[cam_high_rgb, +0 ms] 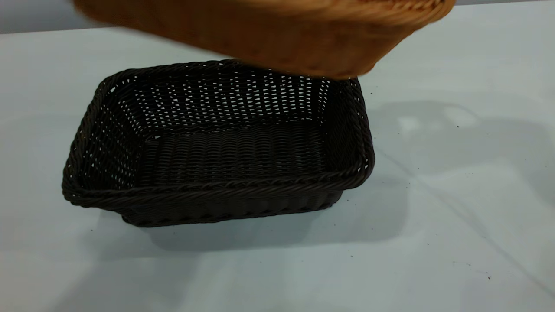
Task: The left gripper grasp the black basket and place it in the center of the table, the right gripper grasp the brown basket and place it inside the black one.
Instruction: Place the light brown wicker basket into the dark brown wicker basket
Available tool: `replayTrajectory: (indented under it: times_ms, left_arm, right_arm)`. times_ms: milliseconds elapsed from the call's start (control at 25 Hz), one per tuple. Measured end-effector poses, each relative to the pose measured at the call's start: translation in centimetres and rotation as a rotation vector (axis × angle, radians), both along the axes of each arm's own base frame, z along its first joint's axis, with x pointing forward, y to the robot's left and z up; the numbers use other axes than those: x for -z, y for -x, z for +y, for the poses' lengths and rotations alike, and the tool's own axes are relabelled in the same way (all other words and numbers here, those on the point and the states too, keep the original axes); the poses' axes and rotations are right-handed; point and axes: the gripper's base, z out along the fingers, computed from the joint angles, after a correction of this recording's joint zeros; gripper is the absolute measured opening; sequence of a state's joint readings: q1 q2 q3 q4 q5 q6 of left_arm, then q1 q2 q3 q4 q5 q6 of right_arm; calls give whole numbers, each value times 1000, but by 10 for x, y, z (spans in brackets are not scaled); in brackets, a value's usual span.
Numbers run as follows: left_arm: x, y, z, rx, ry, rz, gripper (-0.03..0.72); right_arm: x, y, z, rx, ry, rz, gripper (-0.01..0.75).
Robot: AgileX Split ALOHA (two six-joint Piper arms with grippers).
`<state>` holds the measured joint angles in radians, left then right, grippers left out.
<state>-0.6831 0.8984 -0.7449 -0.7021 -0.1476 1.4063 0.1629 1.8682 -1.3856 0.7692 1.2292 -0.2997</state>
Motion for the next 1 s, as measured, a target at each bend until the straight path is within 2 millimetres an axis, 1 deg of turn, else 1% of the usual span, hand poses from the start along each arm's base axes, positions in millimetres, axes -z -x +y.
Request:
replayTrajectory:
  times_ms: [80,200,360,480,560,640,1000]
  left_arm:
    - [-1,-2,1,-18,12,-14,573]
    - [-4,-3,2,-42,29,-38,573]
    - [-9,-5,6,-85,60,-81,573]
    - [-9,-5,6,-87,61,-83,573]
    - [-9,-5,6,-87,60,-83,571]
    - [-9,-5,6,-87,60,-83,565]
    - [-9,-5,6,-84,58,-80,507]
  right_arm:
    - [5,-7,11,-35,26,-8,108]
    - [17,-15,26,-45,21,21,108]
    - [42,-14,40,-82,49,79,108]
    - [52,-13,48,-97,51,106,108]
    - [56,-13,51,-98,42,120,108]
    - [60,-13,50,-105,58,124,108]
    - [77,-16,50,-116,79,147,108]
